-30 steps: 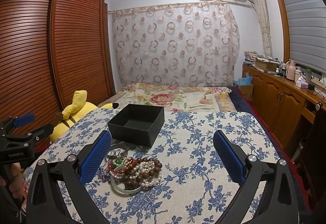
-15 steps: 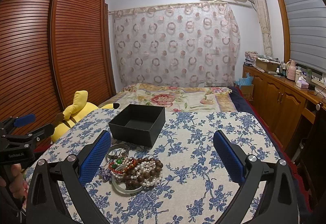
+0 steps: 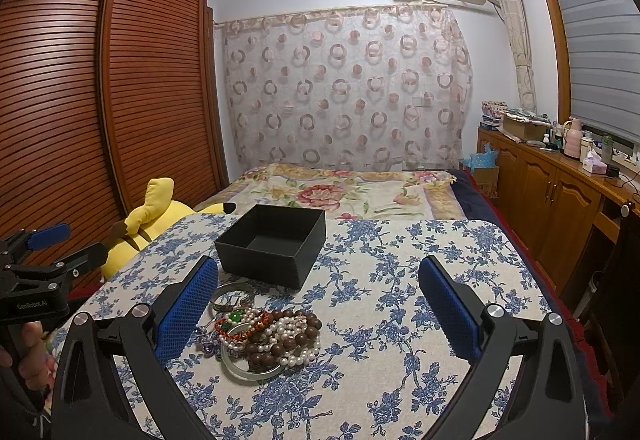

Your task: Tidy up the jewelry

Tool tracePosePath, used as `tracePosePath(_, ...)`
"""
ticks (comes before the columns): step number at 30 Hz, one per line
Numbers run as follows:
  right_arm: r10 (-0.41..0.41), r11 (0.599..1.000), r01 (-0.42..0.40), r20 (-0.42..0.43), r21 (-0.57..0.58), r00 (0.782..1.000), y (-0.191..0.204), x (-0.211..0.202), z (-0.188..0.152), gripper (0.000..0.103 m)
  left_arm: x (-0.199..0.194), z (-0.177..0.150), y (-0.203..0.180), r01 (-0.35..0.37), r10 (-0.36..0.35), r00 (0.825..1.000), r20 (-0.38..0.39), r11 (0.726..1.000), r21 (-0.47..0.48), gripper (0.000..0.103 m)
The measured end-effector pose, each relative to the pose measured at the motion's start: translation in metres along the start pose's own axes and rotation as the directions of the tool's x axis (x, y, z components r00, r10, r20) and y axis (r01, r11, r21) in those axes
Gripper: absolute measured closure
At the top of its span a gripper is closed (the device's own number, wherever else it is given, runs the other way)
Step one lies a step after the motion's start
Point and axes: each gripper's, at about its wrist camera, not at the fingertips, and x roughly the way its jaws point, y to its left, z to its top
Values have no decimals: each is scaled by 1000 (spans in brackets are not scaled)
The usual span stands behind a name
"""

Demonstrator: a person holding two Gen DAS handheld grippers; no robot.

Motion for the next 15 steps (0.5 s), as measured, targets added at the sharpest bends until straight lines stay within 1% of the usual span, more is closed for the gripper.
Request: tracePosePath(15, 0, 1000, 0, 0, 0, 1000, -2, 1, -1, 2, -1, 1, -1, 3, -3, 1000, -3, 1000, -2, 7)
